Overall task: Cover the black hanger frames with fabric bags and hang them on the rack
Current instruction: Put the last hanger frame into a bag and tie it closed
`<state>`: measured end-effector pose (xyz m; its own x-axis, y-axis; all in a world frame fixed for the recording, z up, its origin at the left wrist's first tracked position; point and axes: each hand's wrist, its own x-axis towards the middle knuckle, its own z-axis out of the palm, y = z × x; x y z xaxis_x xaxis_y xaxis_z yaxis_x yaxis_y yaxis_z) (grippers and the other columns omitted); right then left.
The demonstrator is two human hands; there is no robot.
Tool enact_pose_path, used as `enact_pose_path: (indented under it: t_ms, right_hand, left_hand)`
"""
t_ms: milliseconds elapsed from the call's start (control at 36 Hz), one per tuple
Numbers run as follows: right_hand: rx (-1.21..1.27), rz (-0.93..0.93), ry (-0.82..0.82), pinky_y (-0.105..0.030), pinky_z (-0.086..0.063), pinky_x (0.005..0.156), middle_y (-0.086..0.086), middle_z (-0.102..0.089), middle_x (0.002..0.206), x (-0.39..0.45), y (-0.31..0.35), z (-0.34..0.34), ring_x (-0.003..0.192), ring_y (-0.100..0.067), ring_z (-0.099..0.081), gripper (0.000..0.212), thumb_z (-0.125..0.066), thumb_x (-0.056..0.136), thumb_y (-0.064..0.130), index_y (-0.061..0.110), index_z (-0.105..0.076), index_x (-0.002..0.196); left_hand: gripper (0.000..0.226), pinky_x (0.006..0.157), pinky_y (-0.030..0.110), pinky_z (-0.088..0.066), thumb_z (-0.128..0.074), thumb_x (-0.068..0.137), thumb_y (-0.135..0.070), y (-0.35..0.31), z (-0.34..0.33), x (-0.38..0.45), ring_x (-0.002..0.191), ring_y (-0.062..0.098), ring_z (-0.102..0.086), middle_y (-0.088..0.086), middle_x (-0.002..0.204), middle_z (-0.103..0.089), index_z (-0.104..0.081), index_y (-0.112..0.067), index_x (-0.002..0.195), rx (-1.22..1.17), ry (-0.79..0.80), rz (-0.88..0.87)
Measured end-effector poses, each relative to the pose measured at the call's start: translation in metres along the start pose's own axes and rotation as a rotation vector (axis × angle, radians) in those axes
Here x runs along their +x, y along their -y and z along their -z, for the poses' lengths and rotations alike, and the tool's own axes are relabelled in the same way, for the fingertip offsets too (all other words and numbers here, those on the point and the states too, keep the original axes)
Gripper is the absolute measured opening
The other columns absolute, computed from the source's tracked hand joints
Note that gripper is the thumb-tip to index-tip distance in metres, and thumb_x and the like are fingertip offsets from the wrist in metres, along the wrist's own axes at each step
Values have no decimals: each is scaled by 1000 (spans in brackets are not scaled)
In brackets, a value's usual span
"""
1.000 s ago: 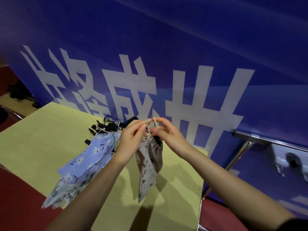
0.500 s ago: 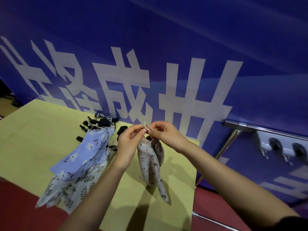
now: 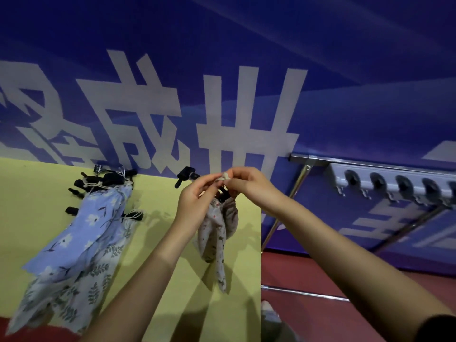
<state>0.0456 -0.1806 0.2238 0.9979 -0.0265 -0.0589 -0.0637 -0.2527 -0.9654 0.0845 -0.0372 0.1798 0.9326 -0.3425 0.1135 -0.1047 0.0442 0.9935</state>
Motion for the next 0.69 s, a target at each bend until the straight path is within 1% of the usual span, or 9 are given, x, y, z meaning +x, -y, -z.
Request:
enact_pose_path:
  t_ms: [83, 250, 306, 389, 444, 500, 556, 611, 694]
  right_hand:
    - [25, 8, -5, -33, -42, 71, -9, -55, 78, -9, -4, 19, 74, -19, -51, 22, -56, 85, 25, 4, -63, 88]
    - [52, 18, -1, -19, -41, 63, 8, -54, 64, -21, -17, 62, 62, -6, -50, 15, -55, 95, 13, 10, -61, 81]
    - [44, 32, -8, -19, -41, 62, 4, -55, 67, -24, -23, 79, 62, -6, -52, 16, -53, 96, 12, 10, -61, 82]
    - [68, 35, -38, -23, -41, 64, -4, -56, 72, -32, -34, 103, 68, -12, -53, 16, -54, 95, 15, 5, -63, 85]
    - [99, 20, -63, -26, -41, 66, 0, -58, 69, -37, -44, 124, 67, -11, -53, 20, -53, 96, 12, 11, -62, 78]
    - [130, 19, -81, -25, -44, 68, 4, -61, 67, -42, -54, 149, 67, -11, -57, 20, -56, 94, 15, 17, -62, 75]
    - [163, 20, -91, -24, -47, 68, 7, -60, 61, -46, -63, 171, 65, -13, -59, 16, -56, 88, 17, 16, -60, 73]
    - [195, -5, -95, -20, -50, 66, 9, -56, 53, -48, -73, 190, 58, -9, -60, 20, -54, 92, 7, 12, -56, 73]
    - [251, -25, -92, -18, -49, 61, 6, -49, 52, -50, -90, 213, 52, -8, -54, 16, -53, 91, 2, 6, -55, 76]
  left_hand:
    - [18, 76, 12, -48, -61, 93, -21, -3, -17, 3, 92, 3, -62, -11, 101, -65, -66, -37, 98, 98, 86, -44]
    - [10, 79, 17, -49, -58, 94, -24, -6, -57, 19, 85, 6, -62, -1, 98, -65, -67, -29, 94, 224, 229, -49]
    - [13, 79, 19, -51, -56, 96, -24, -6, -70, 25, 87, 6, -64, -6, 94, -69, -67, -31, 95, 267, 276, -43]
    - [24, 77, 14, -49, -54, 97, -15, -5, -92, 31, 86, -4, -63, -15, 87, -69, -66, -35, 92, 325, 305, -85]
    - [26, 77, 14, -48, -56, 96, -14, -4, -111, 36, 85, -5, -63, -20, 85, -70, -66, -36, 90, 383, 318, -125]
    - [17, 81, 18, -49, -60, 94, -18, -3, -133, 45, 87, -1, -64, -20, 86, -71, -70, -31, 90, 465, 344, -149]
    - [10, 81, 15, -44, -63, 92, -27, -3, -152, 54, 85, 1, -62, -15, 85, -71, -73, -27, 91, 621, 354, -239]
    - [10, 75, 9, -30, -63, 91, -34, -6, -169, 59, 75, -3, -54, -15, 71, -63, -72, -30, 86, 825, 317, -403]
    - [12, 70, 18, -25, -65, 90, -34, -9, -192, 64, 66, 0, -45, -15, 61, -52, -72, -28, 83, 951, 323, -557]
